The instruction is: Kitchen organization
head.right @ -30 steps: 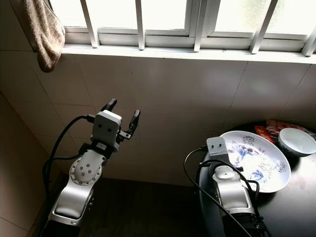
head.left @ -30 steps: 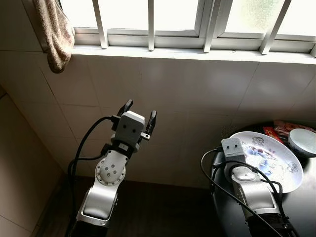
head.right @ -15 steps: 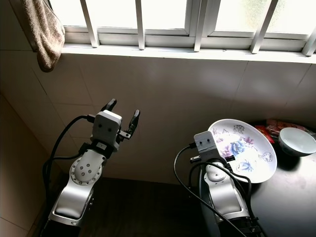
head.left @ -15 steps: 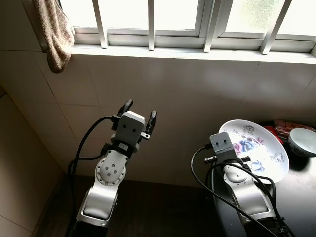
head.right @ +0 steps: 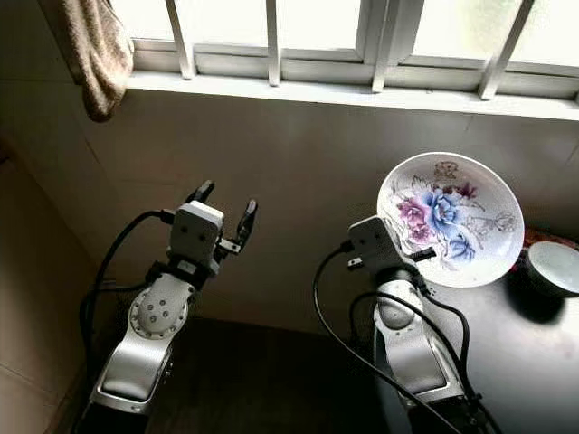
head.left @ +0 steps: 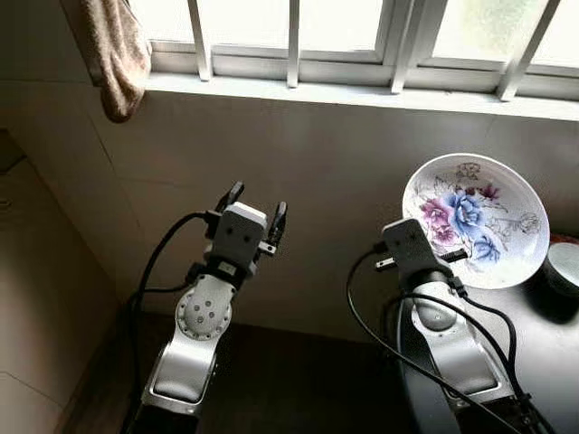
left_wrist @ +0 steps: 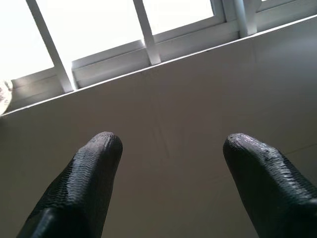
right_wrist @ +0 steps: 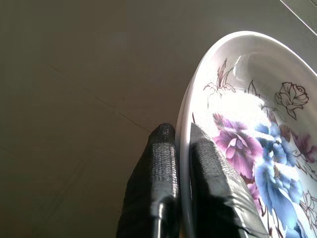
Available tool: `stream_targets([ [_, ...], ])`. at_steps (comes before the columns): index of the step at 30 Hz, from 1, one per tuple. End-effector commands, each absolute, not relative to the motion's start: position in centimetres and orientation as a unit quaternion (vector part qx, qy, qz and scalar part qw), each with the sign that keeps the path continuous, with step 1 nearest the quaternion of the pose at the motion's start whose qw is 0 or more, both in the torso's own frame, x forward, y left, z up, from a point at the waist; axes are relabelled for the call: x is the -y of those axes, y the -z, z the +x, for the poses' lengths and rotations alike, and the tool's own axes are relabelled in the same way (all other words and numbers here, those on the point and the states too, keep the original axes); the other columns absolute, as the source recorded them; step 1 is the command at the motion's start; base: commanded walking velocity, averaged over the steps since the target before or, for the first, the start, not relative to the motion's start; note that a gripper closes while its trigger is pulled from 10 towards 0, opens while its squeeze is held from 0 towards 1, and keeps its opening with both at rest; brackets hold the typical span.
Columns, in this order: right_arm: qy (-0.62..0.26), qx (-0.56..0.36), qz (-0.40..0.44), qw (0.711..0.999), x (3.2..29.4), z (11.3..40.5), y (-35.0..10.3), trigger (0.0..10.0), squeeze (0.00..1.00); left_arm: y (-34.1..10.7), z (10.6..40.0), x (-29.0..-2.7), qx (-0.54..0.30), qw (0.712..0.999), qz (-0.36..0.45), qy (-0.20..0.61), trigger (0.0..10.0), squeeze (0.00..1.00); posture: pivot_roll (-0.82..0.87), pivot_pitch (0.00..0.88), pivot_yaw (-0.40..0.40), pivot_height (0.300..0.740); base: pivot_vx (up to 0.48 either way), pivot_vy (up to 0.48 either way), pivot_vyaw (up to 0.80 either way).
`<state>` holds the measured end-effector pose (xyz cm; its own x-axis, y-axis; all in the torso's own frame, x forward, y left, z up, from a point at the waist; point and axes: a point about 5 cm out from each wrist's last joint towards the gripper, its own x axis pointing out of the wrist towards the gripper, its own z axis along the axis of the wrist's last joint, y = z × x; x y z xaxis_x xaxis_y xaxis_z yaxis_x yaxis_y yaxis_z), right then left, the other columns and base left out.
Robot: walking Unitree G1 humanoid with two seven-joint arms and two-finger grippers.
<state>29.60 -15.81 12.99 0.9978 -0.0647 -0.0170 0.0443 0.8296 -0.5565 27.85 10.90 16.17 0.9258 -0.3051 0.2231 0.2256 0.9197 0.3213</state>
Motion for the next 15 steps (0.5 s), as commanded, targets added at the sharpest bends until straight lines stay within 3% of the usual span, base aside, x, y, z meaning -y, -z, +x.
stream_targets([
  [1,0.028,0.04,-0.31,0.95,15.1,29.8,-14.9,0.0,0.0,-16.1,27.8,-10.9,0.131,0.971,0.149,0.135,10.0,0.0,0.07,0.0,-0.056,0.74,0.0,0.0,0.8],
  [15,-0.023,0.111,-0.33,0.937,13.0,29.4,-15.9,0.0,0.0,-16.3,27.8,-11.0,0.138,0.97,0.147,0.133,10.0,0.0,0.07,0.0,-0.055,0.74,0.0,0.0,0.8],
])
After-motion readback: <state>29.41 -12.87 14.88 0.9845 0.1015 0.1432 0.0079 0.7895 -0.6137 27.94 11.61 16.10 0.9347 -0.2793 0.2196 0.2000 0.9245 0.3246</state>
